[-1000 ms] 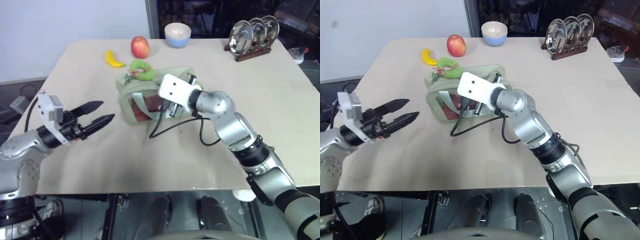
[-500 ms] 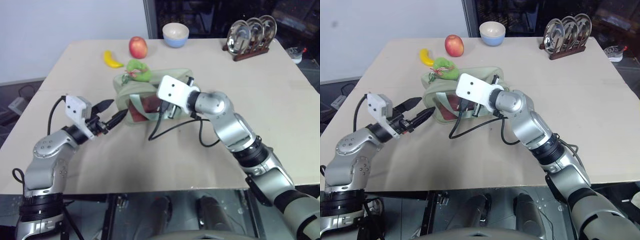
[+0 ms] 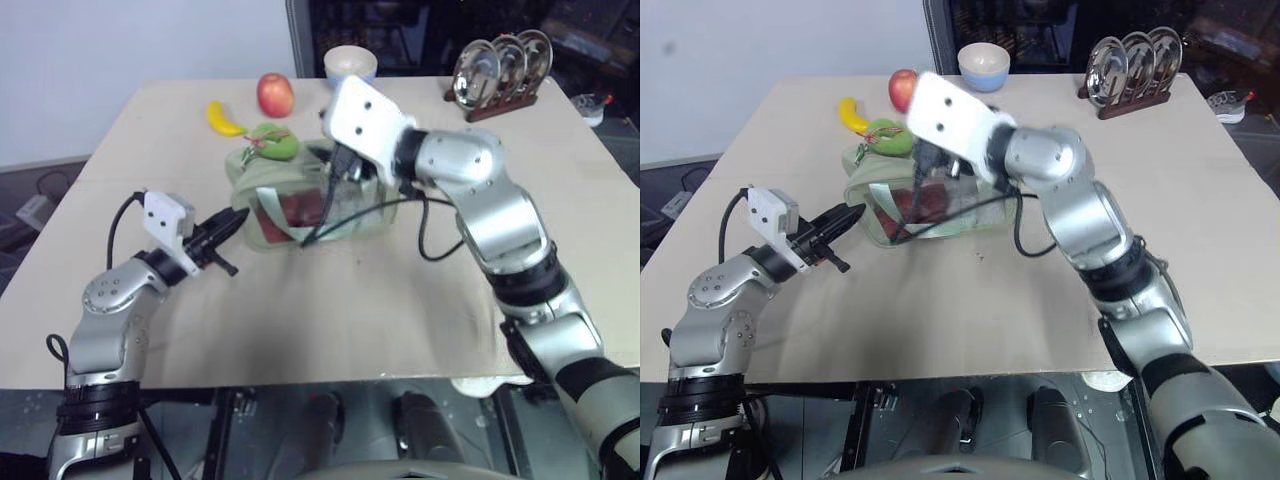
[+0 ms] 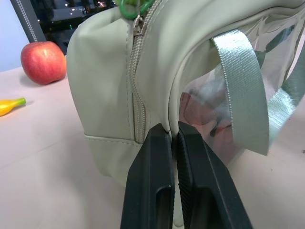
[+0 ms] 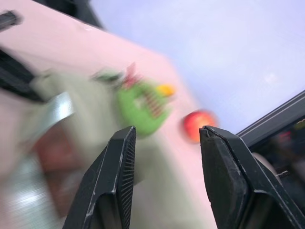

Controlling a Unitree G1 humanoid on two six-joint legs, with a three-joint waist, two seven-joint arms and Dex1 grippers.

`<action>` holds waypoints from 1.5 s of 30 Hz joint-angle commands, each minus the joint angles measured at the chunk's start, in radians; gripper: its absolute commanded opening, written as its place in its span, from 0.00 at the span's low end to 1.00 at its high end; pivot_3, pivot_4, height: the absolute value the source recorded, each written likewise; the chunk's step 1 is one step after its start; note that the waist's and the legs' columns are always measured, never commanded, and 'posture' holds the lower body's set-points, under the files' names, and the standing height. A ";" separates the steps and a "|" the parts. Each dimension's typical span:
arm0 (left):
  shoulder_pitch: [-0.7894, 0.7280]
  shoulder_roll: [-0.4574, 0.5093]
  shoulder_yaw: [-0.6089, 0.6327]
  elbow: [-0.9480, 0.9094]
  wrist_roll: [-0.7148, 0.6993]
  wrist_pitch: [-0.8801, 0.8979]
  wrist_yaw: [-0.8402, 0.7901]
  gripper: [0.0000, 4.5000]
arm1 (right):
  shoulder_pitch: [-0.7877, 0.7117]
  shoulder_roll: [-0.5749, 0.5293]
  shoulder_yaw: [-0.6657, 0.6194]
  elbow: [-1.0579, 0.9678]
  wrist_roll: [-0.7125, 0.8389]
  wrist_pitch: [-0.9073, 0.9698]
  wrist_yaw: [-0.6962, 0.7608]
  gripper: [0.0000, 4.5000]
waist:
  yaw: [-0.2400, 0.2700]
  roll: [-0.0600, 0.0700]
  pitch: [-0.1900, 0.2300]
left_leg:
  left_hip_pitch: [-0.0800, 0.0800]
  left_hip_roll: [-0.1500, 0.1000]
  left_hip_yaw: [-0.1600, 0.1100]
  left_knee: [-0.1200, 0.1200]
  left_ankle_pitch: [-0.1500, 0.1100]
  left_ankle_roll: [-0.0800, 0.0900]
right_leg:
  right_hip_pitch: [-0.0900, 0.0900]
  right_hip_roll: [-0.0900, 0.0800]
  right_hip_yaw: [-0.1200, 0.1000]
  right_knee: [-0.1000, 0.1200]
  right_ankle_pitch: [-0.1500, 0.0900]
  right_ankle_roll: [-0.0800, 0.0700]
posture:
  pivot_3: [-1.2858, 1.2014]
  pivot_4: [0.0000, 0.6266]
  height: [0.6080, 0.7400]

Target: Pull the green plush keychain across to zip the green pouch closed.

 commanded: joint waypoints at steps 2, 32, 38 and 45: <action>-0.011 -0.005 0.003 -0.019 0.011 -0.027 0.004 0.02 | -0.051 0.053 0.052 0.138 -0.033 -0.140 -0.024 0.48 | 0.000 0.000 0.000 | 0.000 0.000 0.000 0.000 0.000 -0.001 | 0.000 0.000 0.000 0.000 0.000 0.000 | 0.52 0.24 1.00; 0.032 0.005 0.002 0.035 0.097 -0.033 0.085 0.00 | -0.186 0.199 0.033 0.566 -0.205 -0.482 -0.231 0.01 | -0.002 0.000 0.000 | 0.000 0.000 0.000 -0.004 0.003 -0.005 | -0.002 0.002 0.001 0.000 0.000 0.000 | 0.52 0.24 1.00; 0.027 0.001 0.020 0.102 0.115 -0.013 0.141 0.00 | -0.183 0.160 -0.036 0.484 -0.201 -0.411 -0.272 0.01 | -0.001 0.000 0.000 | 0.000 0.000 0.000 -0.004 0.003 -0.006 | -0.003 0.002 0.001 0.000 0.000 0.000 | 0.52 0.24 1.00; 0.049 0.004 -0.016 0.098 0.136 -0.075 0.103 0.00 | -0.172 0.113 -0.058 0.490 -0.203 -0.384 -0.312 0.01 | -0.005 0.001 0.000 | 0.000 0.001 0.002 -0.006 0.003 -0.006 | -0.004 0.001 0.003 0.000 0.000 -0.001 | 0.52 0.24 1.00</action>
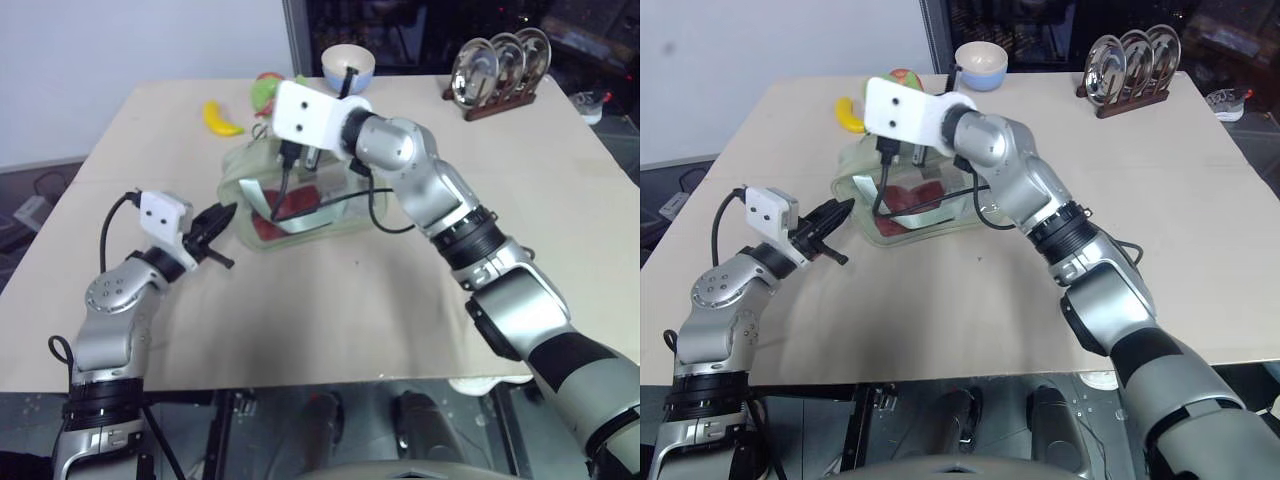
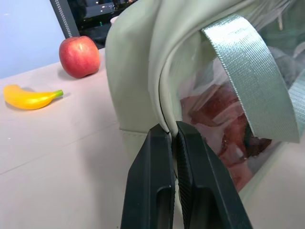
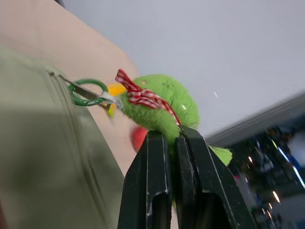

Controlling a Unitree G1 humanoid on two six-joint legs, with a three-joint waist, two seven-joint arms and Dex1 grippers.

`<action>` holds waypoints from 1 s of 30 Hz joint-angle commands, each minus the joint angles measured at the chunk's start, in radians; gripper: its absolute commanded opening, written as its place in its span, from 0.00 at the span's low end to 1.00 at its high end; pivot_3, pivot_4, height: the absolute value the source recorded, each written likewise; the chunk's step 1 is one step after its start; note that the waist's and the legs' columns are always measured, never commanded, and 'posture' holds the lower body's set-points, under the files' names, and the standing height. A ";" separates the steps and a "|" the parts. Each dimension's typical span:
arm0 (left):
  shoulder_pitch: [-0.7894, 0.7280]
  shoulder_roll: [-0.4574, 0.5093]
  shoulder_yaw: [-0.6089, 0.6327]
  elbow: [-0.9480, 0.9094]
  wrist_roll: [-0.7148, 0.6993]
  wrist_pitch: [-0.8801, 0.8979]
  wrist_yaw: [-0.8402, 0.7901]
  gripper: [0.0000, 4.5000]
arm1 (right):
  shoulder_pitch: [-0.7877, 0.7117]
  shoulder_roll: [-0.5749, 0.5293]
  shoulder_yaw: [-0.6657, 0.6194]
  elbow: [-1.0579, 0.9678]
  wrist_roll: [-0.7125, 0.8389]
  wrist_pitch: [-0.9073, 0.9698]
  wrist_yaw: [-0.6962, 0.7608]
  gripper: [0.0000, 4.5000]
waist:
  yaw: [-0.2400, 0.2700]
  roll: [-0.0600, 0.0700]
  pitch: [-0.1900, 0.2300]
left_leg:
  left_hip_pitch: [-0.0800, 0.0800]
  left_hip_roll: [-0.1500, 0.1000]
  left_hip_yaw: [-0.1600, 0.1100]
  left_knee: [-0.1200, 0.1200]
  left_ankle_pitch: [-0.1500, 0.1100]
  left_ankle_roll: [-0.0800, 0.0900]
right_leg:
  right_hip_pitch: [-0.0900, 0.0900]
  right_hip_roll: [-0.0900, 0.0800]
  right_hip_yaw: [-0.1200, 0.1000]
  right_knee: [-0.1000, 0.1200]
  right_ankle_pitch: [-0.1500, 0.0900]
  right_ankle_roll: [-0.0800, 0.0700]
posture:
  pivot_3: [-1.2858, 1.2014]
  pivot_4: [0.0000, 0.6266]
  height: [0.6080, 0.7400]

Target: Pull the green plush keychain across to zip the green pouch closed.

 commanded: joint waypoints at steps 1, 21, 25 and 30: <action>0.035 0.006 -0.010 0.042 0.034 0.011 0.000 0.00 | -0.033 -0.021 -0.065 -0.034 0.000 0.002 -0.058 0.01 | 0.000 0.000 0.000 | 0.000 0.000 0.000 0.000 0.000 0.000 | 0.000 0.000 0.000 0.000 0.000 0.000 | 0.52 0.24 1.00; 0.023 0.000 0.064 0.104 0.032 0.034 0.136 0.00 | 0.260 -0.172 -0.168 0.209 0.022 0.001 -0.287 0.01 | -0.019 0.000 -0.001 | 0.003 0.002 0.008 -0.005 0.001 -0.001 | 0.000 0.001 0.007 0.001 0.001 -0.001 | 0.52 0.24 1.00; 0.010 0.009 0.068 0.108 0.030 0.040 0.137 0.00 | 0.335 -0.176 -0.105 0.260 -0.036 -0.038 -0.341 0.01 | -0.026 0.001 -0.001 | 0.006 0.003 0.009 -0.006 0.001 -0.001 | 0.001 0.002 0.009 0.002 0.001 -0.001 | 0.52 0.24 1.00; -0.002 0.021 0.067 0.115 0.029 0.044 0.124 0.00 | 0.384 -0.192 0.015 0.362 -0.151 -0.124 -0.407 0.01 | -0.027 0.000 -0.001 | 0.016 0.004 0.011 -0.009 -0.001 0.003 | 0.010 0.002 0.010 0.000 0.000 -0.001 | 0.52 0.24 1.00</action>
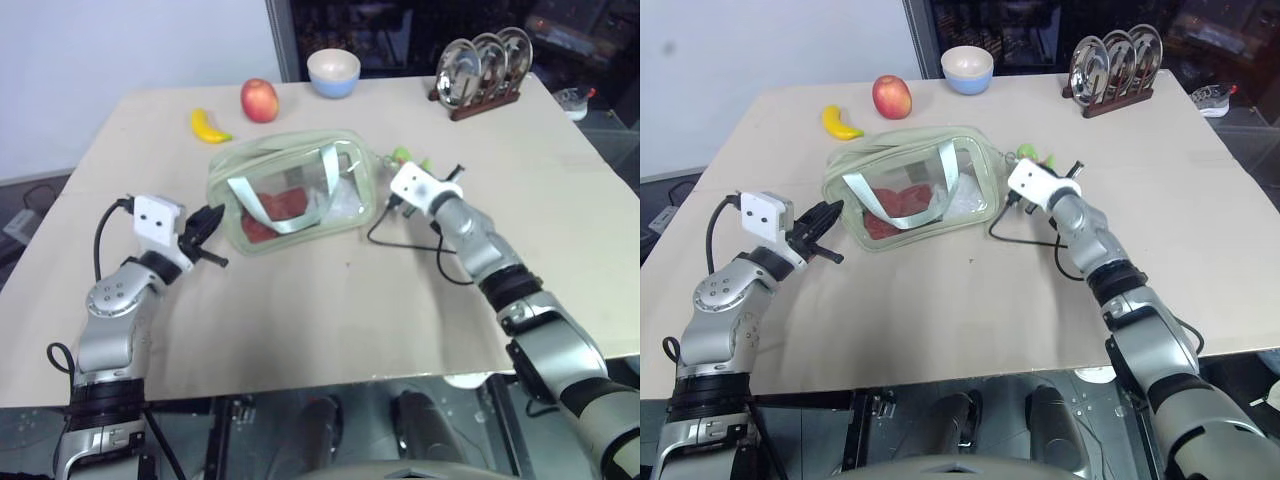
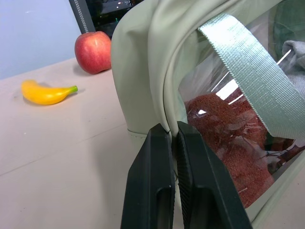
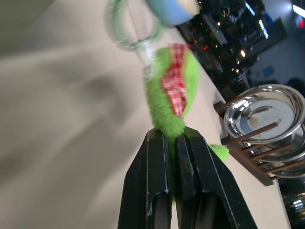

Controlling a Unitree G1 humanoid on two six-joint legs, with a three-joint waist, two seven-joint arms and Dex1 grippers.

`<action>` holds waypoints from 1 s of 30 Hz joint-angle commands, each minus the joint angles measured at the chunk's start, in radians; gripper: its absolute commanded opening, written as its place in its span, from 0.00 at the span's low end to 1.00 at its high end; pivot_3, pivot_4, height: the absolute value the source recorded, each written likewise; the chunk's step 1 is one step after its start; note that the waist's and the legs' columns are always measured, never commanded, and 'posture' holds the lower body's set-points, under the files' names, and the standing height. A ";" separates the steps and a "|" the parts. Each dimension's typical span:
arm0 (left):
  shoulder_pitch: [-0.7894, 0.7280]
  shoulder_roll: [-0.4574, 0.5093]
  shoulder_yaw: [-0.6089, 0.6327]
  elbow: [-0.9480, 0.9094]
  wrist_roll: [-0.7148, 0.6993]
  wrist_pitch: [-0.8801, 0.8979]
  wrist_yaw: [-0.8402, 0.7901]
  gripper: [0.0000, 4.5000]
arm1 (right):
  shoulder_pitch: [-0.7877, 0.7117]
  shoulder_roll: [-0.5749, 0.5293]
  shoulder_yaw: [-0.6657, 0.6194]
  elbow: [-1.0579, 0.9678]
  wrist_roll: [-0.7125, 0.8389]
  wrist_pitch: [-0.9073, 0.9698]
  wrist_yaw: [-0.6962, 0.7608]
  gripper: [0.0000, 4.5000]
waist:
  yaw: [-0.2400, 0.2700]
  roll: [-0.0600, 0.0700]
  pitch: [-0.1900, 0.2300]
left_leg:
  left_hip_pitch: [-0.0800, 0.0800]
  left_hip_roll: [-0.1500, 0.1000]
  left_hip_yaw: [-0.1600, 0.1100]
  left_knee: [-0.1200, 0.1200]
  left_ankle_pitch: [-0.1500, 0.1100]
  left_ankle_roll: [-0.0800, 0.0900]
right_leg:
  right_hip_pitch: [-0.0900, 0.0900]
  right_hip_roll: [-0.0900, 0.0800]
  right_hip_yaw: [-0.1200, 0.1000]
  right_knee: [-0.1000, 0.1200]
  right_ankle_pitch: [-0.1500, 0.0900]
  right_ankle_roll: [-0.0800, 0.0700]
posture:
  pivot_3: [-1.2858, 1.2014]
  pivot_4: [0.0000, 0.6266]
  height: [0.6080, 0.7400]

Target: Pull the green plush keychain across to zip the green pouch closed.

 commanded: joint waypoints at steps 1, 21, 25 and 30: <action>0.020 0.032 0.057 0.057 0.024 0.026 0.034 0.00 | 0.032 -0.041 0.042 0.093 -0.074 -0.029 -0.047 0.01 | 0.000 0.000 0.000 | 0.001 0.000 0.000 0.000 0.000 0.000 | 0.000 0.000 0.000 0.000 0.000 0.000 | 0.52 0.24 1.00; -0.047 -0.012 0.015 -0.044 -0.025 -0.138 -0.075 0.00 | 0.064 -0.097 0.044 0.052 -0.044 -0.189 0.089 0.01 | 0.026 -0.003 -0.007 | 0.014 0.005 -0.003 -0.002 0.000 -0.001 | 0.017 0.004 -0.004 -0.008 0.000 -0.001 | 0.52 0.24 1.00; -0.006 -0.013 0.002 -0.081 -0.065 -0.084 -0.133 0.22 | 0.131 -0.104 -0.060 -0.140 0.108 -0.105 0.257 0.27 | 0.033 -0.003 -0.007 | 0.011 0.005 -0.003 -0.002 0.000 0.000 | 0.016 0.004 -0.005 -0.010 0.000 -0.001 | 0.52 0.24 1.00; 0.053 -0.017 0.023 -0.125 -0.116 -0.037 -0.165 0.75 | 0.250 -0.158 -0.126 -0.408 0.218 0.018 0.429 0.80 | 0.032 -0.003 -0.007 | 0.005 0.006 -0.004 -0.002 -0.002 0.001 | 0.013 0.004 -0.006 -0.015 0.000 -0.001 | 0.52 0.24 1.00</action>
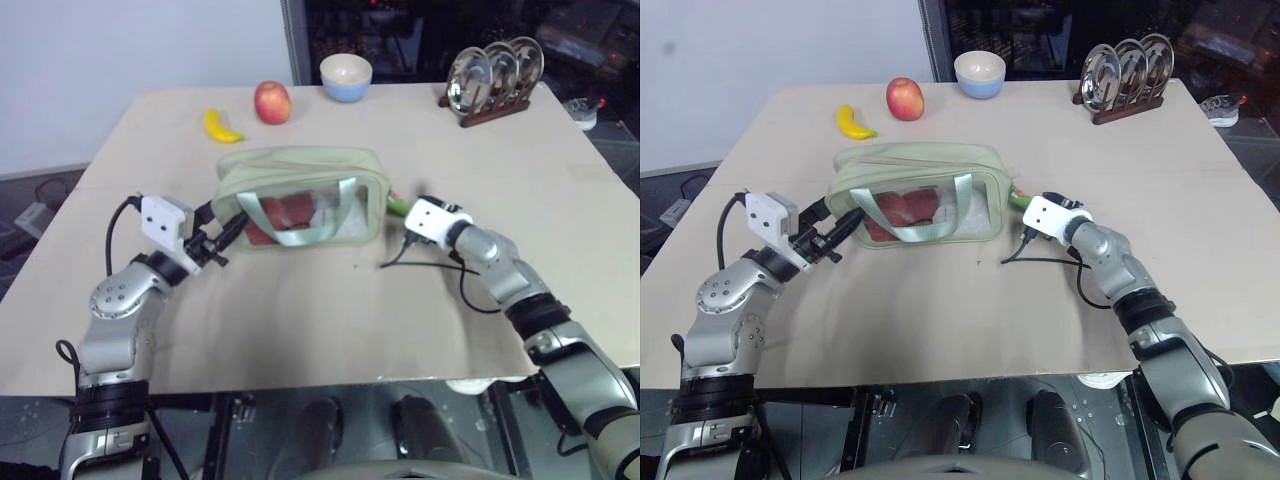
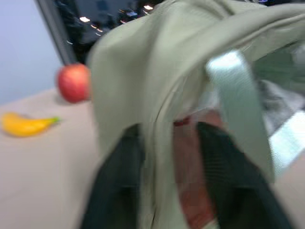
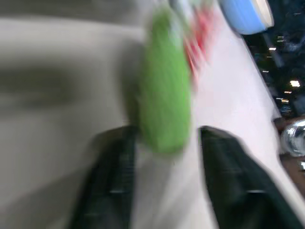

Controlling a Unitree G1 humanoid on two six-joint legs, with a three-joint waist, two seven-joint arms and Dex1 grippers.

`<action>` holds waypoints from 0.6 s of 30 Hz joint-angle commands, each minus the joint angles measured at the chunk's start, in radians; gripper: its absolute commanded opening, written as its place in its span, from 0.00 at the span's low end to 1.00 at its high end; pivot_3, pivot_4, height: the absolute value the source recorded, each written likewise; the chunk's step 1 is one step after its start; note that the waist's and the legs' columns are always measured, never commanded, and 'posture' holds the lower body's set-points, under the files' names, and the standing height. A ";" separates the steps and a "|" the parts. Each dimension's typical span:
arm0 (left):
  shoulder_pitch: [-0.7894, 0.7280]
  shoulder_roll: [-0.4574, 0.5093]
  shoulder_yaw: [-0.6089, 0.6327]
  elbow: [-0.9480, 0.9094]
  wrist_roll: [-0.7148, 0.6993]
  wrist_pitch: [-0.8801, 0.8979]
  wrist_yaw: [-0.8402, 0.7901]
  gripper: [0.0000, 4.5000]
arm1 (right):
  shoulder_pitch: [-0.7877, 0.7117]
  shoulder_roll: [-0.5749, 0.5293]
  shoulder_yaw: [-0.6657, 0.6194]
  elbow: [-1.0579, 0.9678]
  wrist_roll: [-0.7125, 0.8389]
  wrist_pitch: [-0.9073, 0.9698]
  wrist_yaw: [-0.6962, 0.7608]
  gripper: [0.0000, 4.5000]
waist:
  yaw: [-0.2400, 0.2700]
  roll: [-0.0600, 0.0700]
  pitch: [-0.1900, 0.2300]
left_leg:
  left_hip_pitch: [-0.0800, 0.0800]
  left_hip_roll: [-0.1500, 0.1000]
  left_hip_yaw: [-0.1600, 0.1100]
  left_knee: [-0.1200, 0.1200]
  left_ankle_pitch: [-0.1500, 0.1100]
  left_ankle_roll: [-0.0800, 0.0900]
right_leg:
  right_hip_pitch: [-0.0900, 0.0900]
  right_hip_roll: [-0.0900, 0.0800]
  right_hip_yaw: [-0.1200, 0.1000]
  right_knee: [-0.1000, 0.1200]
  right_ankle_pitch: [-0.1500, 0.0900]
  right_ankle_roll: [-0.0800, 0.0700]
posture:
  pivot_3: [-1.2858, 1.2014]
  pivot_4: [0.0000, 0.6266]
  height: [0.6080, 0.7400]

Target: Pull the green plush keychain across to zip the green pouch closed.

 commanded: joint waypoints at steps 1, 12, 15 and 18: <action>0.046 0.012 0.039 -0.090 -0.059 0.023 -0.034 0.84 | 0.073 -0.043 -0.078 -0.219 0.111 0.108 0.123 0.88 | 0.001 0.000 0.000 | -0.002 0.000 0.000 0.000 0.000 0.000 | -0.002 0.000 -0.001 0.000 0.000 0.000 | 0.52 0.24 1.00; 0.454 0.080 0.271 -0.395 -0.272 0.183 -0.129 0.97 | 0.458 -0.246 -0.387 -0.893 0.541 0.491 0.389 1.00 | 0.009 0.001 0.001 | -0.013 0.003 0.002 0.000 -0.005 0.002 | -0.011 0.000 0.001 -0.004 0.000 0.000 | 0.52 0.24 1.00; 0.541 0.080 0.315 -0.406 -0.267 0.185 -0.146 0.97 | 0.552 -0.285 -0.450 -0.971 0.583 0.532 0.399 1.00 | 0.017 0.001 0.001 | -0.014 0.003 0.002 0.001 -0.005 0.002 | -0.011 0.000 0.001 -0.004 0.000 0.000 | 0.52 0.24 1.00; 0.570 0.075 0.332 -0.405 -0.274 0.192 -0.144 0.97 | 0.628 -0.322 -0.475 -1.024 0.603 0.540 0.408 1.00 | 0.032 0.002 0.001 | -0.013 0.005 0.003 0.002 -0.006 0.001 | -0.010 0.000 0.001 -0.004 -0.002 -0.003 | 0.52 0.24 1.00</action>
